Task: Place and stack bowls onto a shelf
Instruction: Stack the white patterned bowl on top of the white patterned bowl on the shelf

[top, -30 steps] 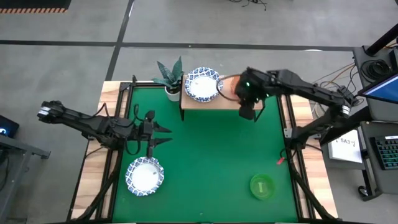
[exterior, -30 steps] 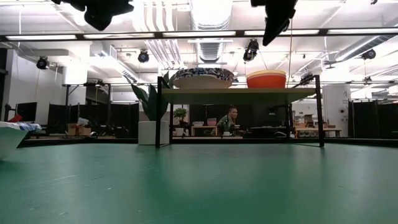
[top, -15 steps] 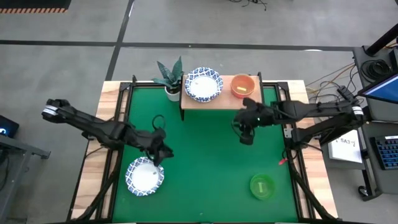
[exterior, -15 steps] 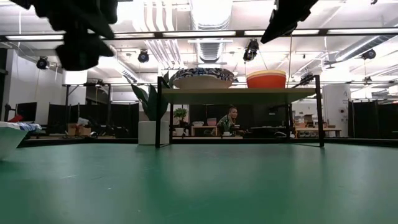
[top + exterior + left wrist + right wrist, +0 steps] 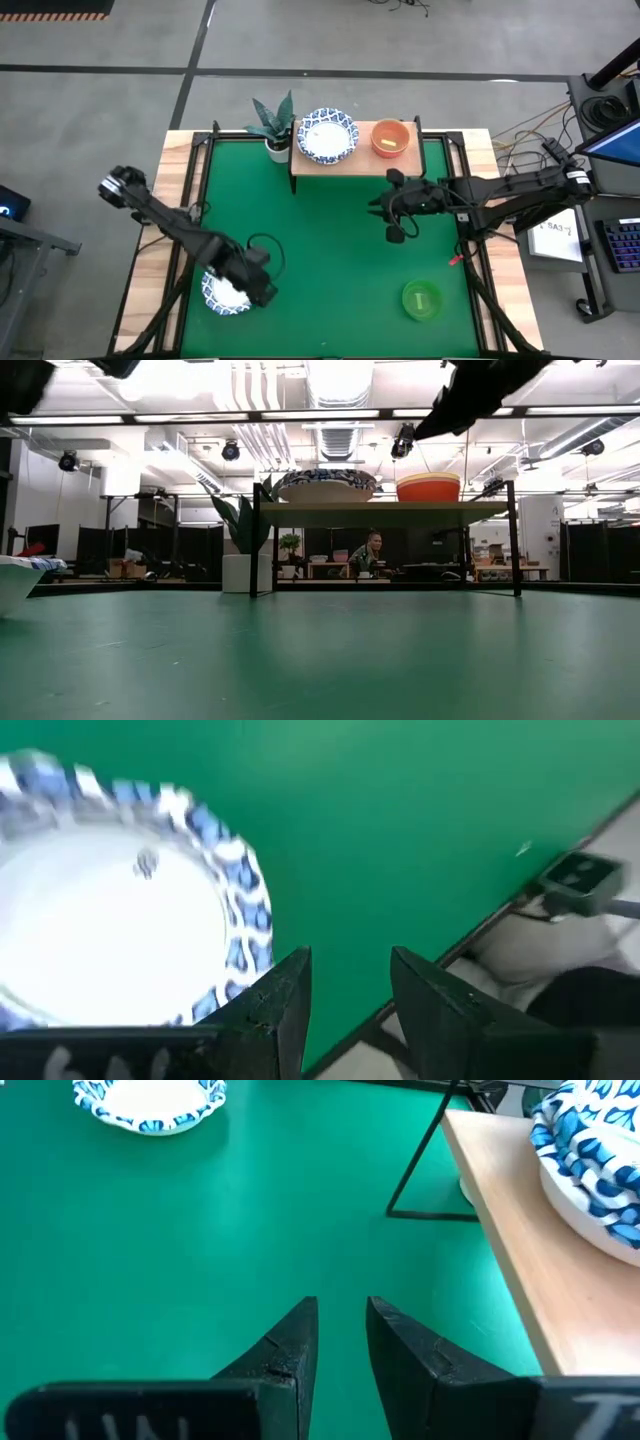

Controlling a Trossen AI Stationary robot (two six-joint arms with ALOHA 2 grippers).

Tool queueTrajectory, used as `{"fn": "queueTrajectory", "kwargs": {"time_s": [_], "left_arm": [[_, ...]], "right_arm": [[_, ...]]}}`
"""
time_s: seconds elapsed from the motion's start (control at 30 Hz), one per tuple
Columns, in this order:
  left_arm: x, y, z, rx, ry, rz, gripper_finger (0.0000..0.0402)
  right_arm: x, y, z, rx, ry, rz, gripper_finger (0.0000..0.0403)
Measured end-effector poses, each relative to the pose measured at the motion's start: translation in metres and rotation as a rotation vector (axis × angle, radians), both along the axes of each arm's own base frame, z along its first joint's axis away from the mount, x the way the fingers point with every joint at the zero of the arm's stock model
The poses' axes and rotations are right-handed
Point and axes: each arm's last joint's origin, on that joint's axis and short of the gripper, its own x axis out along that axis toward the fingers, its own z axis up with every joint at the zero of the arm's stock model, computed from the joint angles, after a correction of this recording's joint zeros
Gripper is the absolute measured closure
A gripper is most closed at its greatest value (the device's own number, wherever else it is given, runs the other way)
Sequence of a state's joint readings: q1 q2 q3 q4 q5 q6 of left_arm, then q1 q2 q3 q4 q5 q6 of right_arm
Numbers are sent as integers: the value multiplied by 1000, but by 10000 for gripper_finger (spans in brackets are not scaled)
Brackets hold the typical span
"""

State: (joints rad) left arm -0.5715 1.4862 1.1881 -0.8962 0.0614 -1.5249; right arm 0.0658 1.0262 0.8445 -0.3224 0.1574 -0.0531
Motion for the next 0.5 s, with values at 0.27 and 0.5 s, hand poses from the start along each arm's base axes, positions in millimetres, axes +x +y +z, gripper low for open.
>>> {"fn": "queueTrajectory", "kwargs": {"time_s": [0.27, 0.5], "left_arm": [[25, -28, -26, 22, 133, 43, 280], [26, -28, -27, 43, 156, 63, 261]], "right_arm": [[-2, 0, -10, -8, 15, 20, 326], [-3, 2, -13, 10, 27, 68, 318]]}}
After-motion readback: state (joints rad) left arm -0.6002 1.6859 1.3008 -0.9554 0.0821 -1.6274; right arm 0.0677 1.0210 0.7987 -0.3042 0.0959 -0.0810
